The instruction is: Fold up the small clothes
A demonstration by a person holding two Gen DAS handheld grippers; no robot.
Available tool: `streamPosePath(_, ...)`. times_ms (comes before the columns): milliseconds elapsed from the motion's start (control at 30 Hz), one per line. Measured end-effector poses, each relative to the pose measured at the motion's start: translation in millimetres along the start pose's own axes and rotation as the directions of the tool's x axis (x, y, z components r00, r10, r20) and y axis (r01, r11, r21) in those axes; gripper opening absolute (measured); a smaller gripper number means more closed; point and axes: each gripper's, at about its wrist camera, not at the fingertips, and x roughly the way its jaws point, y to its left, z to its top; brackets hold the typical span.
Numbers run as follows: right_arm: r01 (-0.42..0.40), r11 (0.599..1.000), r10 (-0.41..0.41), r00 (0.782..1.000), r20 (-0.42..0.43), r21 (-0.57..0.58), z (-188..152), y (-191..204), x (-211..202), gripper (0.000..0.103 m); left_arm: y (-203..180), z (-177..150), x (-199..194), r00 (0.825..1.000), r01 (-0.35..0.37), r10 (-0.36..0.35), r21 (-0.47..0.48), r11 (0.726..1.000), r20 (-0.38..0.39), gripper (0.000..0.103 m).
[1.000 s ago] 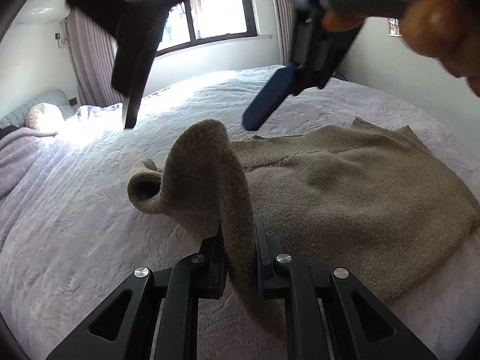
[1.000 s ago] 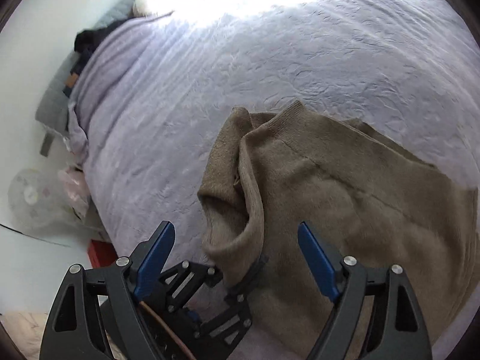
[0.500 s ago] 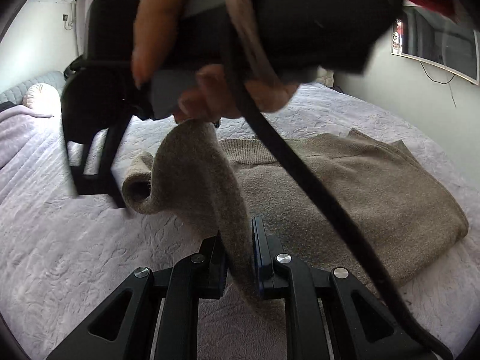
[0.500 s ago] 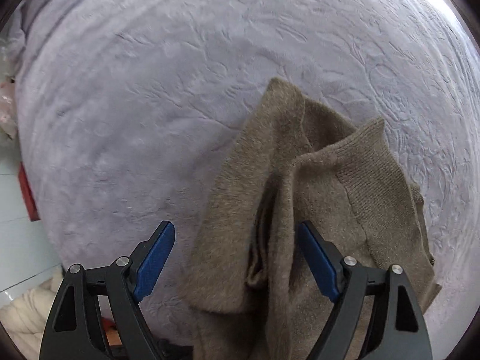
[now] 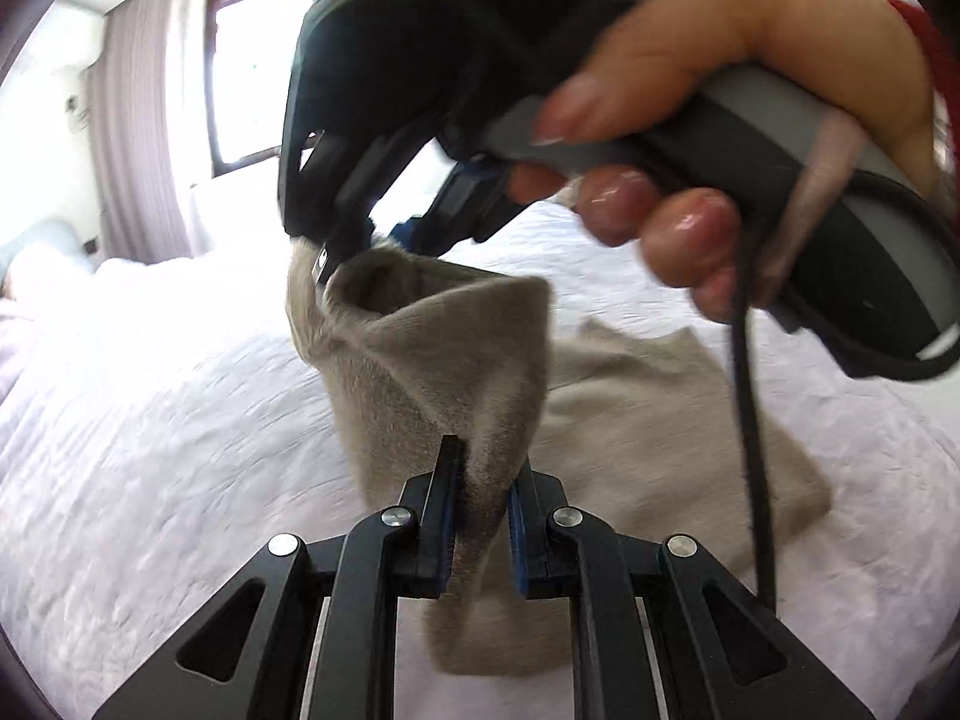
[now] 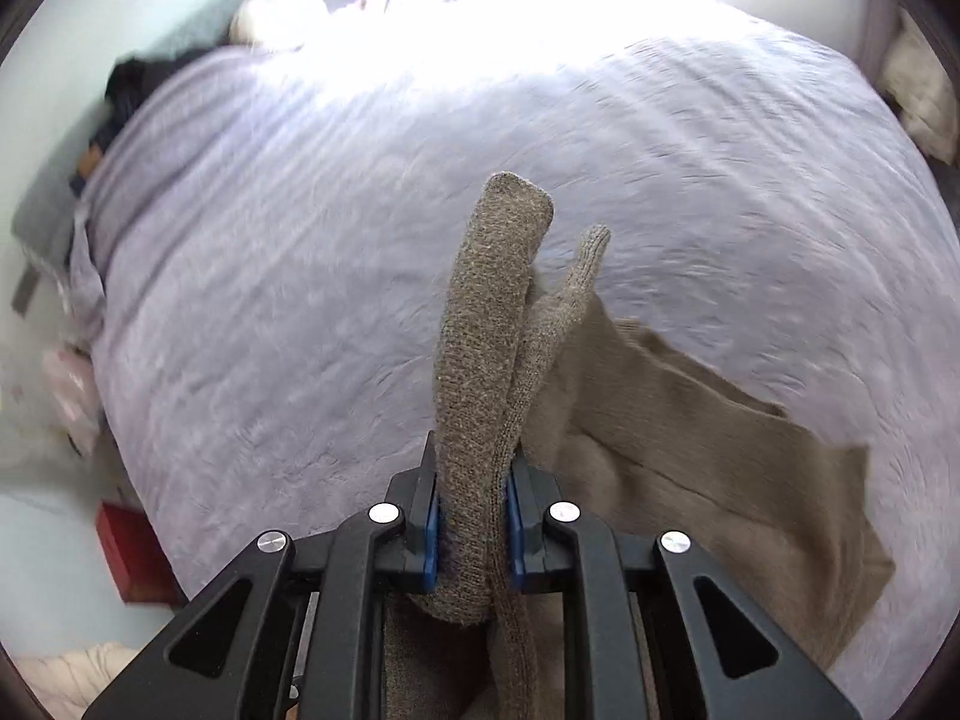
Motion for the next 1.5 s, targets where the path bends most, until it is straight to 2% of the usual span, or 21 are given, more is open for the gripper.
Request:
streamPosePath(133,-0.046,0.991,0.03,0.991,0.128,0.123,-42.1,-61.2,-50.5,0.018,-48.2,10.1,7.5,0.999,0.05,-0.049,0.087,0.995,-0.011,0.015)
streamPosePath(267,-0.09,0.961,0.037,0.979,0.2,0.26,-92.4,-129.3,-75.3,0.018,-95.9,6.0,20.7,0.993,0.106,-0.097,0.163,0.981,-0.062,0.015)
streamPosePath(367,-0.112,0.927,0.037,0.977,0.212,0.358,-130.6,-180.3,-69.9,0.018,-125.2,-8.4,36.3,0.985,0.142,-0.116,0.209,0.967,-0.13,0.015)
streamPosePath(467,-0.095,0.883,0.022,0.987,0.162,0.46,-166.1,-219.6,-37.4,0.018,-140.3,-23.6,49.2,0.973,0.162,-0.116,0.23,0.96,-0.201,0.015)
streamPosePath(500,-0.116,0.866,0.038,0.985,0.167,0.487,-177.5,-229.7,-26.4,0.018,-142.3,-27.2,50.7,0.971,0.162,-0.112,0.237,0.958,-0.212,0.015)
streamPosePath(567,-0.218,0.823,0.092,0.963,0.255,0.525,-195.1,-240.8,-20.1,0.018,-142.1,-30.4,47.7,0.97,0.161,-0.106,0.25,0.955,-0.218,0.015)
streamPosePath(600,-0.254,0.804,0.108,0.952,0.287,0.537,-199.2,-243.3,-20.6,0.018,-141.1,-30.8,44.3,0.971,0.166,-0.112,0.252,0.953,-0.213,0.016)
streamPosePath(667,-0.265,0.797,0.106,0.946,0.306,0.542,-200.6,-240.7,-25.4,0.023,-137.3,-29.0,37.1,0.967,0.179,-0.125,0.246,0.953,-0.22,0.037)
streamPosePath(700,-0.252,0.802,0.096,0.949,0.301,0.542,-199.5,-236.3,-28.8,0.024,-132.0,-29.0,32.9,0.968,0.173,-0.122,0.232,0.957,-0.22,0.07)
streamPosePath(733,-0.238,0.809,0.084,0.952,0.294,0.538,-199.1,-230.8,-33.6,0.027,-121.4,-30.6,28.8,0.971,0.161,-0.117,0.211,0.964,-0.207,0.09)
streamPosePath(800,-0.211,0.824,0.054,0.953,0.296,0.526,-200.4,-220.0,-48.3,0.041,-116.2,-29.8,21.9,0.973,0.164,-0.13,0.174,0.971,-0.189,0.091)
streamPosePath(833,-0.202,0.834,0.045,0.952,0.302,0.514,-201.1,-212.3,-55.3,0.055,-109.6,-30.0,22.5,0.97,0.172,-0.139,0.16,0.972,-0.199,0.091)
streamPosePath(1033,-0.248,0.89,0.097,0.923,0.371,0.383,-216.7,-163.6,-96.8,0.056,-71.6,-25.7,14.3,0.971,0.128,-0.117,0.039,0.991,-0.209,0.091)
streamPosePath(1100,-0.225,0.905,0.102,0.938,0.331,0.361,-219.5,-148.2,-93.5,0.056,-52.4,-18.7,23.1,0.966,0.1,-0.108,-0.046,0.994,-0.234,0.091)
streamPosePath(1133,-0.176,0.917,0.073,0.957,0.282,0.359,-218.7,-141.1,-83.9,0.056,-43.2,-15.9,30.9,0.962,0.079,-0.096,-0.077,0.994,-0.256,0.091)
streamPosePath(1200,-0.081,0.924,0.009,0.981,0.193,0.373,-224.7,-138.6,-60.0,0.053,-22.5,-24.3,46.9,0.943,0.041,-0.083,-0.134,0.99,-0.322,0.091)
streamPosePath(1233,-0.063,0.92,-0.002,0.986,0.165,0.388,-231.7,-141.5,-51.1,0.042,-15.9,-26.1,52.7,0.934,0.019,-0.071,-0.149,0.989,-0.351,0.091)
streamPosePath(1267,-0.043,0.911,-0.016,0.99,0.14,0.409,-235.6,-142.6,-41.5,0.01,-12.2,-28.5,55.7,0.924,-0.004,-0.058,-0.162,0.987,-0.377,0.091)
streamPosePath(1300,-0.037,0.906,-0.025,0.99,0.14,0.422,-239.5,-144.8,-40.2,0.007,-4.2,-28.9,58.5,0.919,-0.016,-0.054,-0.173,0.985,-0.39,0.091)
streamPosePath(1433,-0.029,0.921,-0.062,0.974,0.22,0.389,-247.6,-128.9,-67.7,0.006,10.4,-31.2,59.9,0.923,-0.051,-0.013,-0.154,0.987,-0.385,0.091)
streamPosePath(1500,0.001,0.916,-0.087,0.977,0.195,0.401,-253.3,-130.5,-64.5,0.006,10.0,-38.9,76.5,0.906,-0.057,-0.003,-0.128,0.99,-0.424,0.091)
